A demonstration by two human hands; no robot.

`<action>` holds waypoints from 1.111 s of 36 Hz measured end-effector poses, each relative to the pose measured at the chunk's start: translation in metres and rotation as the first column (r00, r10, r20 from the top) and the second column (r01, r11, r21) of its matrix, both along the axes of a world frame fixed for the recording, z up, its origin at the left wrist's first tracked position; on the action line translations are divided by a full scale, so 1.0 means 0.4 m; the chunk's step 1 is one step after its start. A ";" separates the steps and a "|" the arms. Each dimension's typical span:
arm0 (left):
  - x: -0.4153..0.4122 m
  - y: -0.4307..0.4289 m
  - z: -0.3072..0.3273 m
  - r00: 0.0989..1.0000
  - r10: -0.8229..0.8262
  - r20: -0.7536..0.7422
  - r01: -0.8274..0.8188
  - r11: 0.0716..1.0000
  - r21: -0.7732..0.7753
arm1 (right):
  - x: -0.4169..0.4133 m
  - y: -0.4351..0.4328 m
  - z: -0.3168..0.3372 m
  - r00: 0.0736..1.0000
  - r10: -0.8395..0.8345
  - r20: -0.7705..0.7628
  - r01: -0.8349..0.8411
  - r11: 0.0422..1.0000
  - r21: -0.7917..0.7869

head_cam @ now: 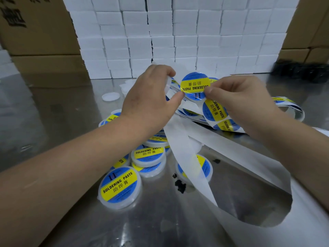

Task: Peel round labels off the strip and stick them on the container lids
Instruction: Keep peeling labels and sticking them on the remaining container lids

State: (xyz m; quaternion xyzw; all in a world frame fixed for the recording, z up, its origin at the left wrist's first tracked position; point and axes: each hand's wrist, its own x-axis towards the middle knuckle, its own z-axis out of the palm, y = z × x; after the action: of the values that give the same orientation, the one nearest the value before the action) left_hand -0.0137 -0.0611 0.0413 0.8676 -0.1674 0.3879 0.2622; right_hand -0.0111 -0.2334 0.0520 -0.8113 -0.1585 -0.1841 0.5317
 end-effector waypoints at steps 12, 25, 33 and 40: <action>0.001 -0.007 0.051 0.810 -0.576 -0.109 0.259 0.519 -0.815 | -0.009 -0.003 0.007 0.991 0.134 -0.013 -0.134 0.990 0.040; -0.008 -0.016 0.036 0.570 -0.816 -0.095 0.304 0.317 -0.898 | -0.016 0.002 -0.006 0.915 0.402 -0.036 -0.404 0.913 -0.065; -0.006 -0.016 0.021 0.499 -0.858 -0.125 0.372 0.342 -0.863 | -0.016 0.003 -0.009 0.905 0.425 -0.034 -0.426 0.901 -0.082; 0.002 -0.015 0.006 0.544 -0.827 -0.142 0.446 0.428 -0.786 | -0.017 0.002 -0.007 0.875 0.482 -0.047 -0.483 0.876 -0.012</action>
State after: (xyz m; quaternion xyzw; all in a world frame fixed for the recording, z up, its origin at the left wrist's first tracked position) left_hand -0.0129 -0.0672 0.0438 0.6388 -0.2699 0.0368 0.7196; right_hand -0.0180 -0.2327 0.0491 -0.7560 -0.3465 -0.0268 0.5547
